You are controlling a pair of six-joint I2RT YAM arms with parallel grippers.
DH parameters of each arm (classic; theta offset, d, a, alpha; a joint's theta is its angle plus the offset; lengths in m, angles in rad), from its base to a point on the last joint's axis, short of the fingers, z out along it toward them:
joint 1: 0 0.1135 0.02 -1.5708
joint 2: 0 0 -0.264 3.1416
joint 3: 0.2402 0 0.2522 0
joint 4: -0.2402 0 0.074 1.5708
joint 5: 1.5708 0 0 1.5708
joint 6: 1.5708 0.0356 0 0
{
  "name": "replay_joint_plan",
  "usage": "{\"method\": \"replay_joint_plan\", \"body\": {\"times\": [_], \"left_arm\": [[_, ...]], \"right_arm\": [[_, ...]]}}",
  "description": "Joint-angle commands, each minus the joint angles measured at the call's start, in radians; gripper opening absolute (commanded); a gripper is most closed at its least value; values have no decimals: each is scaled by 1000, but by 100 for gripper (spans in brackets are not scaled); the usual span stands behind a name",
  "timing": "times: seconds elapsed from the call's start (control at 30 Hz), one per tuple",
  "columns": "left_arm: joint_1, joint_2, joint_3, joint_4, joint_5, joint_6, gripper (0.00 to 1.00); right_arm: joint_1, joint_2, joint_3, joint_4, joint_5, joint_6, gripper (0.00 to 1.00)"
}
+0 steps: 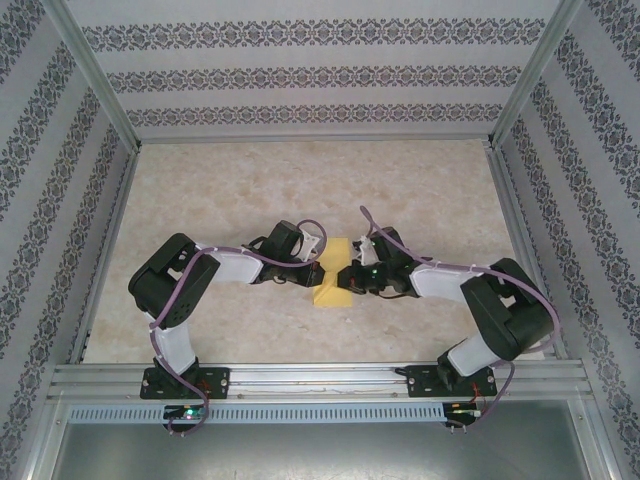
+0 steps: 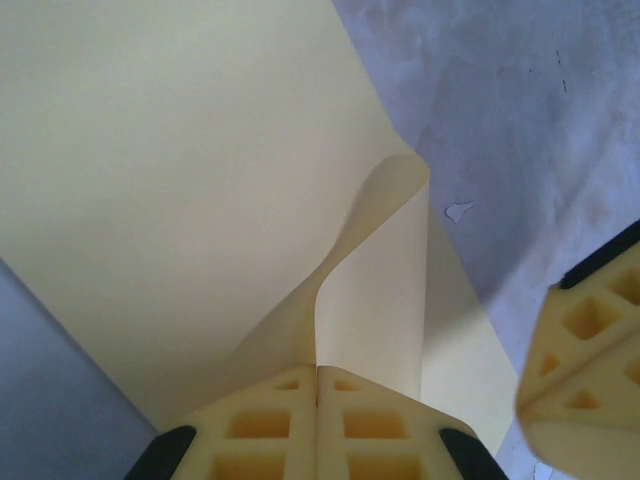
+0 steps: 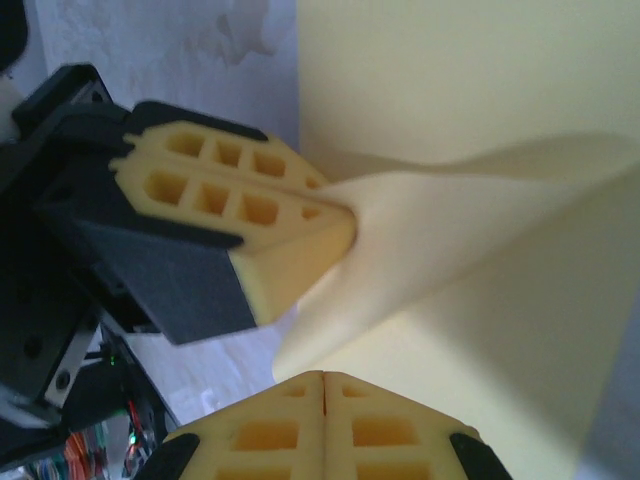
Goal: Fold a paper plane with a square sheet of paper (fold left side to right side)
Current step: Fold the triangle a second time at the center of the table.
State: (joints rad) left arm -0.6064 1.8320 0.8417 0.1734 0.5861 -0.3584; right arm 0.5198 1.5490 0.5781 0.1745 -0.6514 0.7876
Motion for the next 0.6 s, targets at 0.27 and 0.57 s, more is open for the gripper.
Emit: {"method": "replay_joint_plan", "body": {"times": [0.27, 0.57], "left_arm": [[13, 13, -16, 2, -57, 24, 0], [13, 13, -14, -9, -74, 24, 0]], "right_arm": [[16, 117, 72, 115, 61, 11, 0], [16, 161, 66, 111, 87, 4, 0]]}}
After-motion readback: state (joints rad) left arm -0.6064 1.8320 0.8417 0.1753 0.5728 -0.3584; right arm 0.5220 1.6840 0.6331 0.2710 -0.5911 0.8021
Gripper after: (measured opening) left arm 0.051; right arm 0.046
